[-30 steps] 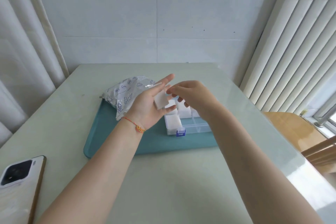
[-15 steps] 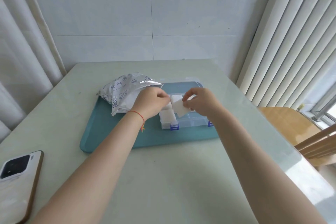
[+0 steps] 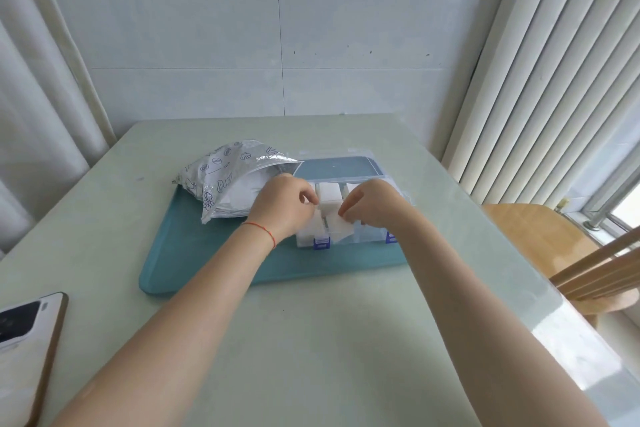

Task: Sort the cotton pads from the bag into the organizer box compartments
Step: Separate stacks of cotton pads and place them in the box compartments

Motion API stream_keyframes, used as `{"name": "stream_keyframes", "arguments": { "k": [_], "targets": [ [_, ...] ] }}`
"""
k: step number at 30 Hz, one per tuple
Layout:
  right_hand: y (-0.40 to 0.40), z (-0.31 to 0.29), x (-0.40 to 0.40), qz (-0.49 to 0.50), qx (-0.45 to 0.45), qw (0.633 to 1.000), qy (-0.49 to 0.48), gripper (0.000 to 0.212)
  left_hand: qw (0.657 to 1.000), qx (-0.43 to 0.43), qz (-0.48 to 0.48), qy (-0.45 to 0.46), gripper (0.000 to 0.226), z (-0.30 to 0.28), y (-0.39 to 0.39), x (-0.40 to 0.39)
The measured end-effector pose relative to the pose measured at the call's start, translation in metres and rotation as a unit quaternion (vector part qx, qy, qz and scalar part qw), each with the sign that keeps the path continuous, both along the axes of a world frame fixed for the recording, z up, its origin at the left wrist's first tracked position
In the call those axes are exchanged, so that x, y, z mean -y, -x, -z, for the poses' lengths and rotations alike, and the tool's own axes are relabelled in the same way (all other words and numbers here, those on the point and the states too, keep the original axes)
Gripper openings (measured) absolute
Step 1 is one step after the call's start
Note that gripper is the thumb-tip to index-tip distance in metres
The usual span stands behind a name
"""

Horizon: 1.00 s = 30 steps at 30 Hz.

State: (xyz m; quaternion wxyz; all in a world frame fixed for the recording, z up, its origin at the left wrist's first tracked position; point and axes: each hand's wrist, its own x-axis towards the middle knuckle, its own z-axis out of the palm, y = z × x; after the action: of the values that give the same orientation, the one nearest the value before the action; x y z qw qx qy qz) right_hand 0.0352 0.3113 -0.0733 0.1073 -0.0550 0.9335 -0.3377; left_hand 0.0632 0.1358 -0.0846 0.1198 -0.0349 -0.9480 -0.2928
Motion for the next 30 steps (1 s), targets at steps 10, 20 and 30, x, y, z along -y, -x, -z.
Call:
{"name": "stream_keyframes", "arguments": {
  "k": [10,20,30],
  "targets": [
    [-0.014,-0.006,0.024,0.004,-0.001,0.990,0.142,0.010,0.978,0.111,-0.061,-0.165,0.014,0.003,-0.006,0.013],
    [-0.008,0.005,0.040,-0.049,-0.048,0.997,-0.031,0.008,0.980,0.154,-0.015,-0.122,0.013,0.006,-0.008,0.018],
    [0.001,-0.022,0.076,-0.048,-0.151,0.987,-0.007,0.020,0.977,-0.125,-0.167,-0.048,0.006,-0.016,-0.017,0.062]
  ]
}}
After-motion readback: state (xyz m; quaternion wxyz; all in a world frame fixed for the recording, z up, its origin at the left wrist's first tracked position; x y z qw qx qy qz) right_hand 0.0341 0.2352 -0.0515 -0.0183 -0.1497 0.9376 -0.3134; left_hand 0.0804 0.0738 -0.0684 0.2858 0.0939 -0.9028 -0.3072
